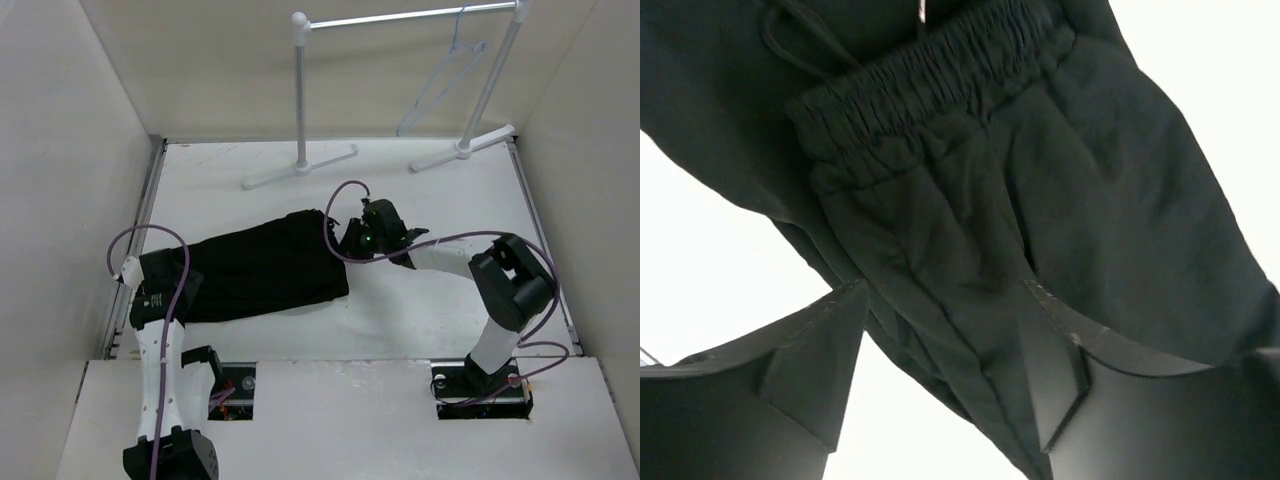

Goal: Place the trousers on the hanger
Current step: Fold the trousers at the center of the board.

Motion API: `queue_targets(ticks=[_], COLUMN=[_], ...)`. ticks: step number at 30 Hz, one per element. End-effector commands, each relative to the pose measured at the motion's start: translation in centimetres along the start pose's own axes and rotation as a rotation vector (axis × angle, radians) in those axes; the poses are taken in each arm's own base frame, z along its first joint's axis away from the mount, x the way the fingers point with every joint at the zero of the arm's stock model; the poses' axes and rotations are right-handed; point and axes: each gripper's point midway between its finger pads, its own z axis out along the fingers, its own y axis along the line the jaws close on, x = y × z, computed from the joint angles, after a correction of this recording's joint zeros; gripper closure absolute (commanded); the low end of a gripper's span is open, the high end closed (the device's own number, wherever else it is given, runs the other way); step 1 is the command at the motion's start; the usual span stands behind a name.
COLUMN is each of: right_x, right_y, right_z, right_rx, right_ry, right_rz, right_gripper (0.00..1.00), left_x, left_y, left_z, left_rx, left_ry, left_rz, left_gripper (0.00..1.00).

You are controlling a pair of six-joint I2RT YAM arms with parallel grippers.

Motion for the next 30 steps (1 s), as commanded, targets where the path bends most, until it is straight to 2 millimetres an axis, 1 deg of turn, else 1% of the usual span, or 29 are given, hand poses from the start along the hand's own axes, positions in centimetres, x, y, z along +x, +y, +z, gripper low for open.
queue_targets(ticks=[1, 2, 3, 5, 6, 8, 10, 11, 12, 14, 15, 16, 18, 21, 22, 24, 26, 28, 30], right_x=[-3.0, -3.6, -4.4, -6.2, -6.9, -8.1, -8.5, -8.5, -8.4, -7.9, -7.7, -7.4, -7.0, -6.7, -6.6, -6.4, -5.9, -5.5, -5.1], right_y=[0.8, 0.2, -0.4, -2.1, -2.9, -4.8, -6.6, -7.1, -7.5, -7.9, -7.9, -7.8, -7.8, -7.8, -7.7, -7.8, -7.8, -7.6, -7.4], right_z=[0.8, 0.6, 0.1, -1.9, -2.8, -5.3, -7.3, -8.0, -8.5, -9.0, -9.4, -9.7, -10.5, -11.7, -12.0, -12.3, -12.2, -12.1, -12.0], right_rx=[-0.119, -0.119, -0.117, -0.091, -0.076, -0.033, 0.013, 0.026, 0.037, 0.052, 0.055, 0.054, 0.055, 0.061, 0.061, 0.066, 0.069, 0.066, 0.06], right_ry=[-0.08, -0.096, -0.128, -0.224, -0.261, -0.327, -0.362, -0.37, -0.372, -0.368, -0.368, -0.368, -0.382, -0.406, -0.412, -0.412, -0.402, -0.392, -0.384], right_rz=[0.13, 0.168, 0.207, 0.273, 0.292, 0.337, 0.364, 0.365, 0.357, 0.352, 0.351, 0.347, 0.343, 0.334, 0.33, 0.318, 0.314, 0.308, 0.303], right_gripper=[0.75, 0.85, 0.9, 0.95, 0.95, 0.96, 0.92, 0.88, 0.82, 0.68, 0.62, 0.58, 0.51, 0.34, 0.3, 0.26, 0.25, 0.24, 0.23], left_x=[0.9, 1.2, 1.5, 2.0, 2.1, 2.2, 2.2, 2.2, 2.2, 2.5, 2.7, 3.0, 4.2, 6.2, 6.8, 7.8, 8.4, 8.5, 7.7], left_y=[-0.4, -0.5, -0.8, -2.0, -3.1, -5.8, -8.5, -9.6, -10.4, -11.3, -11.4, -11.6, -11.7, -10.6, -10.2, -9.6, -8.6, -7.9, -6.9], left_z=[0.4, 0.7, 0.9, 1.3, 1.2, 0.6, -0.6, -1.2, -1.8, -2.5, -2.6, -2.7, -2.6, -1.9, -1.6, -0.8, 0.1, 1.0, 1.4], left_rx=[0.016, 0.016, 0.023, 0.053, 0.08, 0.146, 0.217, 0.246, 0.269, 0.296, 0.302, 0.309, 0.316, 0.281, 0.273, 0.257, 0.209, 0.175, 0.126], left_ry=[0.022, 0.032, 0.041, 0.061, 0.068, 0.071, 0.068, 0.066, 0.065, 0.069, 0.078, 0.09, 0.14, 0.194, 0.203, 0.224, 0.237, 0.222, 0.177], left_rz=[0.013, 0.014, 0.015, 0.017, 0.019, 0.037, 0.063, 0.078, 0.087, 0.094, 0.091, 0.086, 0.103, 0.143, 0.155, 0.177, 0.216, 0.248, 0.269], left_gripper=[0.45, 0.48, 0.52, 0.58, 0.6, 0.61, 0.6, 0.58, 0.56, 0.53, 0.52, 0.52, 0.52, 0.53, 0.53, 0.53, 0.54, 0.55, 0.56])
